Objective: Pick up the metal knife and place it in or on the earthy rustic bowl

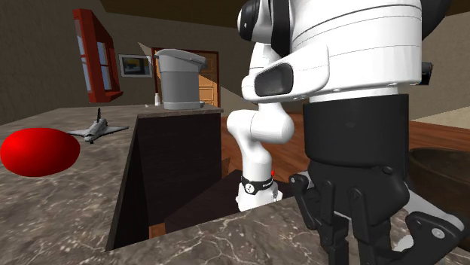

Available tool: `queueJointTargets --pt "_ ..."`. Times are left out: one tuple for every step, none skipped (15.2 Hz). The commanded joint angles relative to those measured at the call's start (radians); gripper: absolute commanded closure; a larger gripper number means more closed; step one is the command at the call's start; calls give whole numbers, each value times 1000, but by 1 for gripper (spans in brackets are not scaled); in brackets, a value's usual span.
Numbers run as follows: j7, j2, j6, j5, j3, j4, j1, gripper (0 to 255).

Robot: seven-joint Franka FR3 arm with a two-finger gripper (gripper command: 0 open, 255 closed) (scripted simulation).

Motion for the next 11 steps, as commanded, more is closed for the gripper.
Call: queueJointTargets --pt "-1 -10 -27 3 -4 17 0 255" --pt "-1 -14 -41 4 -6 27 0 255" --pt "-1 -18 -54 4 -8 37 -1 255" --pt "-1 -22 -68 5 -10 48 -1 255" --pt "0 -25 -82 5 -12 58 -1 255" --pt "0 -29 -95 5 -14 69 -2 255" --pt "1 -31 -109 5 -15 80 -2 255" --pt "1 -34 -123 5 -17 91 -3 255" --pt "2 -36 -136 5 -19 102 -3 255" --pt "3 -39 -150 5 -20 114 -4 255" --pt "4 -40 -163 4 -22 126 -4 255"
